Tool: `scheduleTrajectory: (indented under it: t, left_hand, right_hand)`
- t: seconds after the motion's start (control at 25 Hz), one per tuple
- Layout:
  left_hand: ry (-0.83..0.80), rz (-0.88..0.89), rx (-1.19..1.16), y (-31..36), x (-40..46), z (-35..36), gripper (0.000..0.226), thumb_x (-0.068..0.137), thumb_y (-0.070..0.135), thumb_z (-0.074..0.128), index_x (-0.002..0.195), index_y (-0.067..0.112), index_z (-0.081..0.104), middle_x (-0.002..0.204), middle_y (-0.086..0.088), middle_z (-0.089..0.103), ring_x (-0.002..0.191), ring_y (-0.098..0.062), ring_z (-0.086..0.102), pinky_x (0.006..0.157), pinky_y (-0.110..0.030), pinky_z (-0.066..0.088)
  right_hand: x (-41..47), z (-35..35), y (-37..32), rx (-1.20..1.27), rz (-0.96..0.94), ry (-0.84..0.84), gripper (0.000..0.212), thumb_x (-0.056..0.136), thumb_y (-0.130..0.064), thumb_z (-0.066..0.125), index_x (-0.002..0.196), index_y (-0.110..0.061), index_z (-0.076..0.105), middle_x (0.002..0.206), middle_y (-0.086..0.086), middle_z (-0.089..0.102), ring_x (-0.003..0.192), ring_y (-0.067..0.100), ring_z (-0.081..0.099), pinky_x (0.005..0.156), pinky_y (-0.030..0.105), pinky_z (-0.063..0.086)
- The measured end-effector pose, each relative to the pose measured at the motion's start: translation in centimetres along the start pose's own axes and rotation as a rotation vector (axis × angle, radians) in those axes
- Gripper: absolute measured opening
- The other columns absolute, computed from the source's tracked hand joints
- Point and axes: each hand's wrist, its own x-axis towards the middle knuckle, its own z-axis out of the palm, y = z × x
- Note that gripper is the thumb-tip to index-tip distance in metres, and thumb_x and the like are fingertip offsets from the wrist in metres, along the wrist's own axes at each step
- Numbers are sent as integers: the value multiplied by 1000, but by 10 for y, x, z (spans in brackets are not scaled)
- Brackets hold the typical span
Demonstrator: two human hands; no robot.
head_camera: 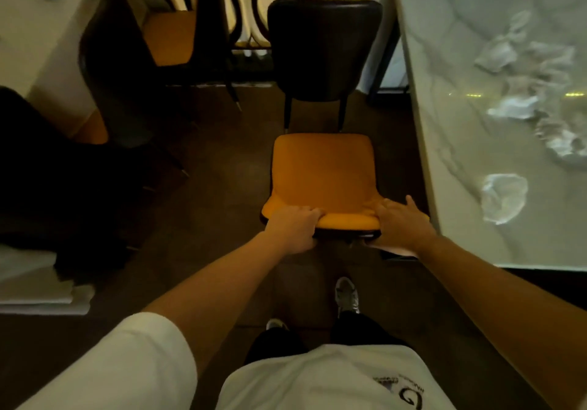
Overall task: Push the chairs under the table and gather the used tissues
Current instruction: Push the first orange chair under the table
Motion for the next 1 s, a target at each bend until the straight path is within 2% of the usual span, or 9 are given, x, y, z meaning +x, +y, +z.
scheduleTrajectory:
  t: [0.08, 0.16, 0.2, 0.32, 0.52, 0.72, 0.84, 0.92, 1.0]
  left_hand:
    - [5, 11, -15, -3, 1, 2, 59, 92, 41, 69, 144, 25, 45, 115, -2, 63, 97, -25, 63, 78, -43, 58]
    - [-7, 17, 1, -4, 2, 4, 58, 91, 44, 70, 142, 26, 47, 109, 0, 64, 90, -22, 63, 74, -42, 58]
    - [-4, 20, 15, -5, 3, 3, 58, 91, 44, 70, 142, 26, 47, 108, 1, 64, 88, -21, 62, 72, -40, 58]
    - [14, 8, 0, -5, 3, 3, 60, 92, 43, 69, 144, 26, 45, 110, 0, 64, 90, -21, 62, 72, -40, 57]
    - [14, 16, 27, -7, 3, 3, 65, 93, 43, 67, 150, 28, 38, 108, -1, 64, 87, -23, 62, 68, -42, 58]
    - [-44, 103, 20, -21, -3, 5, 66, 95, 41, 66, 152, 26, 37, 116, -2, 64, 94, -24, 62, 75, -45, 58]
    - [-74, 194, 39, -36, -8, 5, 65, 97, 43, 64, 152, 23, 36, 126, -3, 60, 105, -26, 61, 85, -46, 56]
    - [-66, 296, 69, -49, -15, 8, 58, 98, 42, 63, 147, 20, 42, 120, -3, 62, 100, -24, 62, 83, -44, 56]
    - [-54, 378, 103, -62, -21, 5, 48, 96, 42, 65, 136, 20, 51, 106, -1, 64, 87, -21, 62, 76, -42, 57]
  right_hand:
    - [-1, 0, 3, 94, 41, -43, 89, 64, -82, 61, 139, -37, 44, 130, -6, 61, 118, 20, 60, 109, 54, 40]
    - [-3, 3, 5, 103, 44, -41, 77, 62, -84, 58, 127, -42, 51, 114, -11, 66, 99, 12, 63, 89, 40, 55]
    - [-4, 3, 3, 86, 44, -28, 71, 65, -81, 60, 125, -43, 54, 111, -12, 67, 95, 9, 62, 84, 36, 55]
    - [-3, 4, -1, 63, 19, 17, 64, 73, -74, 67, 127, -41, 56, 107, -12, 69, 91, 8, 63, 80, 32, 55]
    - [-3, 8, -3, 79, 46, 45, 61, 73, -77, 63, 120, -39, 61, 102, -11, 71, 88, 9, 65, 78, 34, 56]
    - [-16, 16, -24, 132, 123, 43, 63, 70, -81, 57, 117, -40, 61, 99, -11, 71, 85, 9, 65, 75, 34, 57]
    - [-30, 22, -51, 175, 198, 61, 52, 74, -73, 65, 114, -40, 62, 97, -12, 70, 85, 9, 64, 76, 34, 56]
    - [-42, 30, -74, 212, 262, 87, 47, 75, -70, 69, 112, -40, 64, 95, -12, 69, 84, 10, 63, 75, 33, 55]
    - [-49, 38, -98, 241, 324, 109, 47, 73, -71, 69, 110, -42, 63, 94, -13, 67, 83, 9, 62, 75, 35, 56]
